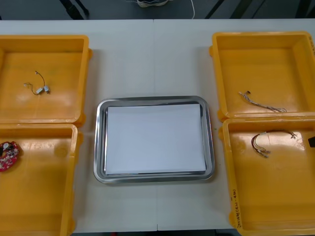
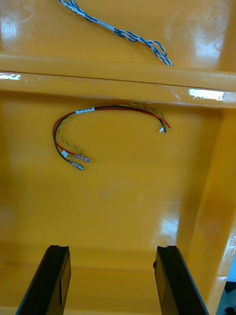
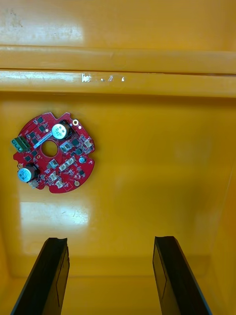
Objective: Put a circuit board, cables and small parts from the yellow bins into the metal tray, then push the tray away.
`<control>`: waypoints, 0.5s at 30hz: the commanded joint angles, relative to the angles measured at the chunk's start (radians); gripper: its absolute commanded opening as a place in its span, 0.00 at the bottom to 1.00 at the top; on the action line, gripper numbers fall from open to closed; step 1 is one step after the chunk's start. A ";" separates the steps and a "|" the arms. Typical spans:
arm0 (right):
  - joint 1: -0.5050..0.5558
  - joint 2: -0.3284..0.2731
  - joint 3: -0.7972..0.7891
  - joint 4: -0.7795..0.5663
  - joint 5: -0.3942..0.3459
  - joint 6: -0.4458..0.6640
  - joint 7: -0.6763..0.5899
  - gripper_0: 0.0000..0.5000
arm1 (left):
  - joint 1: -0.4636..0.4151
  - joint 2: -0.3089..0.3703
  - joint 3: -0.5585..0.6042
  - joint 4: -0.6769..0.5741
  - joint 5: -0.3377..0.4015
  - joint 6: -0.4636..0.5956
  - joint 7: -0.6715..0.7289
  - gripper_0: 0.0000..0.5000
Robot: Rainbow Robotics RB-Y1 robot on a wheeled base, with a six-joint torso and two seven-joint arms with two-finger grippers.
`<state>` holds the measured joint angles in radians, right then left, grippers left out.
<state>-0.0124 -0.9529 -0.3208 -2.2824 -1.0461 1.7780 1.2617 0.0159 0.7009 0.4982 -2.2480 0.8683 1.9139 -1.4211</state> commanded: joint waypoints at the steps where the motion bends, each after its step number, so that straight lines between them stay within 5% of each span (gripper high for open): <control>1: 0.015 0.006 -0.034 -0.005 0.009 -0.008 -0.034 1.00 | 0.018 0.043 0.020 -0.027 0.005 0.006 -0.094 1.00; 15: 0.015 0.006 -0.034 -0.005 0.009 -0.008 -0.034 1.00 | 0.018 0.043 0.020 -0.027 0.005 0.006 -0.094 1.00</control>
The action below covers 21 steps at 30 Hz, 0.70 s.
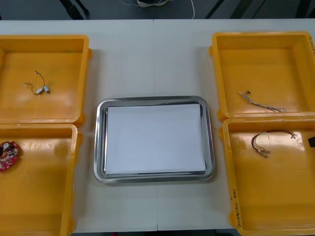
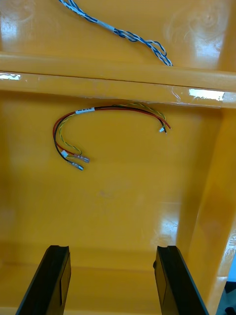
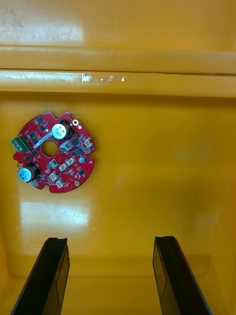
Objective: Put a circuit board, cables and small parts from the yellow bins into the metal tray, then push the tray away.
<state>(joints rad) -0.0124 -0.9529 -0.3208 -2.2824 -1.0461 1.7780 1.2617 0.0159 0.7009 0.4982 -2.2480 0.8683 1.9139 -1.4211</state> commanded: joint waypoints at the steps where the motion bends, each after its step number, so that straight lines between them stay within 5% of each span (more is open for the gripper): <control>1: 0.015 0.006 -0.034 -0.005 0.009 -0.008 -0.034 1.00 | 0.018 0.043 0.020 -0.027 0.005 0.006 -0.094 1.00; 21: 0.015 0.006 -0.034 -0.005 0.009 -0.008 -0.034 1.00 | 0.018 0.043 0.020 -0.027 0.005 0.006 -0.094 1.00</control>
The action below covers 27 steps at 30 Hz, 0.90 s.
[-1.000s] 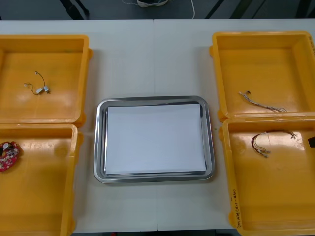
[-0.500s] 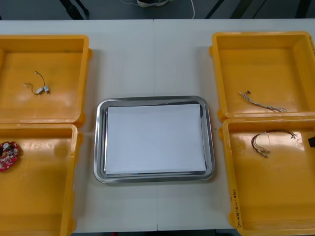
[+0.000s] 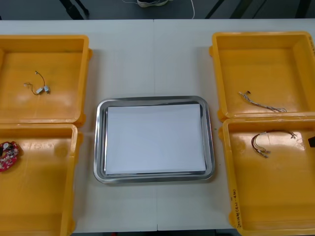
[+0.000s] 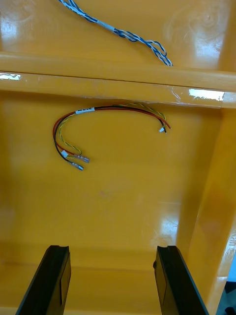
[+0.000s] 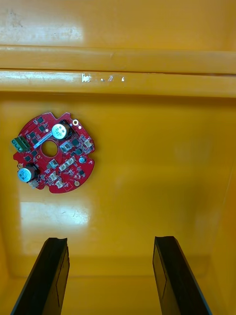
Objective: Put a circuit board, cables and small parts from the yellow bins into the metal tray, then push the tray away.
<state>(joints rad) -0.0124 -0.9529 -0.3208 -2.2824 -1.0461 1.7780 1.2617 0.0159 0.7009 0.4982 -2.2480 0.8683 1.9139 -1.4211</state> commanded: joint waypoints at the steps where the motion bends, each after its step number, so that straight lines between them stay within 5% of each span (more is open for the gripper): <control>1: 0.015 0.006 -0.034 -0.005 0.009 -0.008 -0.034 1.00 | 0.018 0.043 0.020 -0.027 0.005 0.006 -0.094 1.00; 27: 0.015 0.006 -0.034 -0.005 0.009 -0.008 -0.034 1.00 | 0.018 0.043 0.020 -0.027 0.005 0.006 -0.094 1.00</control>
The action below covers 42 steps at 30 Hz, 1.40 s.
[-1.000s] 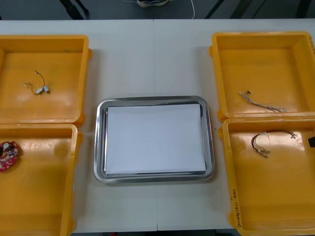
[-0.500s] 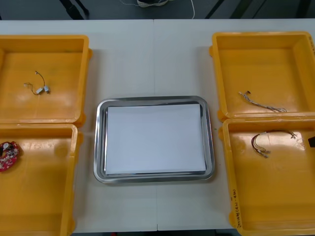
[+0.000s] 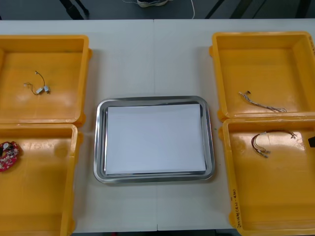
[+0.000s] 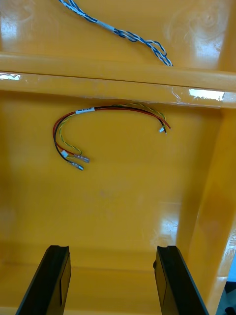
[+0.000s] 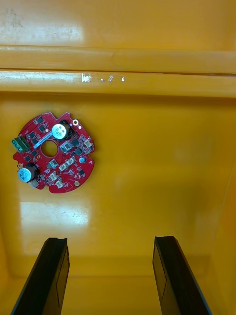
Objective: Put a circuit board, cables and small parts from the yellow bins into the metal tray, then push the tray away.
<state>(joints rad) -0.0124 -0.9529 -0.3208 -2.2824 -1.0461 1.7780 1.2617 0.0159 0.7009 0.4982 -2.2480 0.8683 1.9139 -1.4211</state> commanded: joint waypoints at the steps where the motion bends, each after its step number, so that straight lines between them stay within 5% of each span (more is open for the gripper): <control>1: 0.015 0.006 -0.034 -0.005 0.009 -0.008 -0.034 1.00 | 0.018 0.043 0.020 -0.027 0.005 0.006 -0.094 1.00; 42: 0.015 0.006 -0.034 -0.005 0.009 -0.008 -0.034 1.00 | 0.018 0.043 0.020 -0.027 0.005 0.006 -0.094 1.00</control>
<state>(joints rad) -0.0124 -0.9529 -0.3208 -2.2824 -1.0461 1.7780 1.2617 0.0159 0.7009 0.4982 -2.2480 0.8683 1.9139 -1.4211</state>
